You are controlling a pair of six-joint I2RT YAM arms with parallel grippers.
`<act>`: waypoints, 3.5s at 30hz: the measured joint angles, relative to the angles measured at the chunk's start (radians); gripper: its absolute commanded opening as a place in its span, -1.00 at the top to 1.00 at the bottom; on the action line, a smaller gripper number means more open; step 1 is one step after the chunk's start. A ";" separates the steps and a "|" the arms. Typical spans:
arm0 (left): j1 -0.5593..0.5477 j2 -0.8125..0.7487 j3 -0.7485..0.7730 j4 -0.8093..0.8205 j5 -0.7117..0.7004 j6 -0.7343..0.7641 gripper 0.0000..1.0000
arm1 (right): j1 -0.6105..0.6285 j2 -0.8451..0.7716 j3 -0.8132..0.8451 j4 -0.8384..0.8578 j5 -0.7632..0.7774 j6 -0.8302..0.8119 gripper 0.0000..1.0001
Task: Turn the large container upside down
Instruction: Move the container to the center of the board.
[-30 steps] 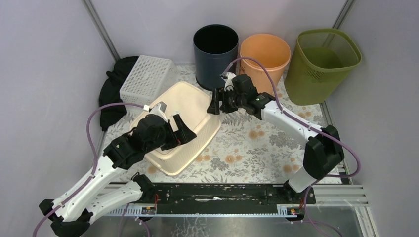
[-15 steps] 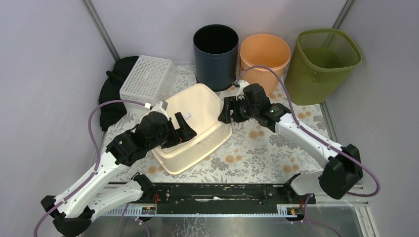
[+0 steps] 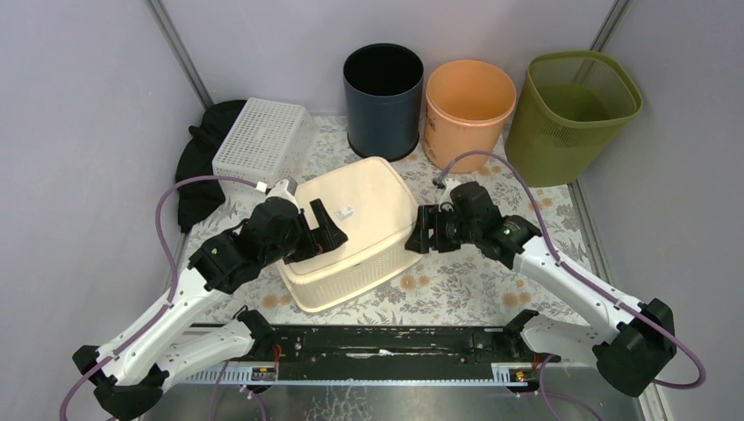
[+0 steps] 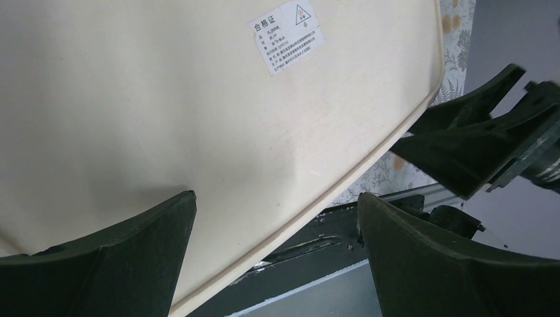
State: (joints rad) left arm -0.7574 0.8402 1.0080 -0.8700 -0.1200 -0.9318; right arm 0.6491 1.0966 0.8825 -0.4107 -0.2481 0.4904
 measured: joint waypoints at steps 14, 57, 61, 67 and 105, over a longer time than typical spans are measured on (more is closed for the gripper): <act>0.000 0.013 0.012 -0.016 -0.034 0.004 -1.00 | 0.112 0.052 -0.062 0.066 -0.008 0.123 -0.41; 0.000 0.070 0.301 -0.192 -0.176 0.044 -1.00 | 0.305 0.005 0.248 0.041 0.401 0.131 -0.39; 0.000 0.079 0.294 -0.188 -0.175 0.050 -1.00 | 0.108 -0.008 0.253 -0.029 0.357 0.095 -0.40; 0.000 0.080 0.281 -0.187 -0.175 0.054 -1.00 | -0.205 0.035 0.231 -0.071 0.175 0.081 -0.56; 0.000 0.078 0.203 -0.166 -0.142 0.067 -1.00 | -0.370 0.297 -0.073 0.373 -0.298 0.143 -0.99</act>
State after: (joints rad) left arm -0.7574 0.9184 1.2106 -1.0359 -0.2623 -0.8650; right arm 0.2787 1.3937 0.8097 -0.0376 -0.5457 0.6338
